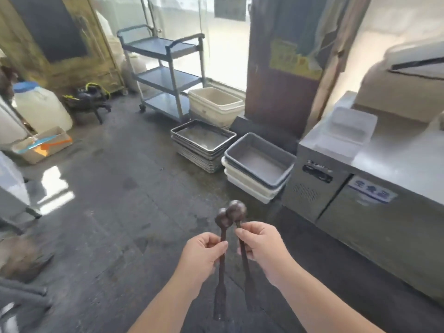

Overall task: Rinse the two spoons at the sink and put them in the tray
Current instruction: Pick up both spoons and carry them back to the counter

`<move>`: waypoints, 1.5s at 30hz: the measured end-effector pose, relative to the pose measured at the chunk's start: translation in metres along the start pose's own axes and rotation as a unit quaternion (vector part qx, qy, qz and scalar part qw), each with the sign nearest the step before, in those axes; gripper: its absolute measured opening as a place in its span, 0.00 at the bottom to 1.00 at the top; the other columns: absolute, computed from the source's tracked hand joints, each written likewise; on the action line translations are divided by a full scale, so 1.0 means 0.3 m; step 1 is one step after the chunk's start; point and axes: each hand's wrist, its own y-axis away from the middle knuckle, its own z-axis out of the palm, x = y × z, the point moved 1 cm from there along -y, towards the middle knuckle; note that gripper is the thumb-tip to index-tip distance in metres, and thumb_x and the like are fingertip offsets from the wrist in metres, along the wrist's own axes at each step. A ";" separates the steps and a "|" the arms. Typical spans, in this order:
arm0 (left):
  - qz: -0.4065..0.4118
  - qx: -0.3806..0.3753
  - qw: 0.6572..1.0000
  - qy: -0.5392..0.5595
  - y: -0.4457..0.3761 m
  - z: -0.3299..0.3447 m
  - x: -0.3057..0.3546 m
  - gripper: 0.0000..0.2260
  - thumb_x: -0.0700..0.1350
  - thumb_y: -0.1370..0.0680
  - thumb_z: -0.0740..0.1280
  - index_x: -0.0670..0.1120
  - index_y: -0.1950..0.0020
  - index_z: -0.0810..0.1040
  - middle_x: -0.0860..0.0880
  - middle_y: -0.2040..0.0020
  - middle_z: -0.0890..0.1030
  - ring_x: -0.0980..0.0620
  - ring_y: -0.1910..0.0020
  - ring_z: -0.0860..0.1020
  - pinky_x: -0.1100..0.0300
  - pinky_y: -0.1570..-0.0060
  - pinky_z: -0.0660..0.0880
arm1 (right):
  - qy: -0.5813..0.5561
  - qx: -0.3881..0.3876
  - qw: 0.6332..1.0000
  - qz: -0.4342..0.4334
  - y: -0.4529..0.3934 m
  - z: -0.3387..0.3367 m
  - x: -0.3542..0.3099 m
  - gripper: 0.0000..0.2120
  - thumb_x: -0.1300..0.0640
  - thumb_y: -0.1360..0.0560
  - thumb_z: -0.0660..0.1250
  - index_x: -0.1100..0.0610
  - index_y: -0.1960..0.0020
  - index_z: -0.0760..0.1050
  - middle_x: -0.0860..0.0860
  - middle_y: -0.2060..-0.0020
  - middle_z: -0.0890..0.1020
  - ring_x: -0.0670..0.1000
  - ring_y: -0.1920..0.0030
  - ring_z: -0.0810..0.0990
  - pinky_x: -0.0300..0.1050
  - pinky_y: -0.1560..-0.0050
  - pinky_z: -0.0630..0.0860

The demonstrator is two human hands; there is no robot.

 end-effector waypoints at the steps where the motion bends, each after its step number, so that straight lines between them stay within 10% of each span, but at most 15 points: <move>1: -0.001 -0.024 1.000 -0.006 -0.013 0.092 0.010 0.08 0.41 0.26 0.72 0.46 0.65 0.78 0.49 0.73 0.73 0.56 0.78 0.66 0.64 0.79 0.62 | -0.005 0.032 0.999 -0.002 0.014 -0.089 0.005 0.07 0.60 0.25 0.70 0.56 0.61 0.83 0.52 0.72 0.79 0.50 0.71 0.79 0.42 0.69 0.77; 19: 0.023 -0.289 0.946 -0.147 -0.336 1.086 0.259 0.07 0.43 0.26 0.71 0.40 0.60 0.80 0.45 0.68 0.78 0.54 0.74 0.70 0.64 0.77 0.64 | -0.140 0.333 0.932 0.040 -0.032 -1.008 0.003 0.10 0.57 0.25 0.71 0.51 0.64 0.83 0.50 0.73 0.81 0.49 0.71 0.80 0.39 0.71 0.75; 45: 0.042 -0.205 0.956 -0.206 -1.596 1.677 0.903 0.02 0.45 0.26 0.73 0.49 0.58 0.83 0.51 0.66 0.85 0.59 0.72 0.81 0.69 0.72 0.76 | -0.162 0.355 0.919 0.049 -1.312 -1.713 -0.574 0.11 0.64 0.19 0.60 0.56 0.51 0.81 0.53 0.64 0.80 0.50 0.64 0.80 0.39 0.66 0.79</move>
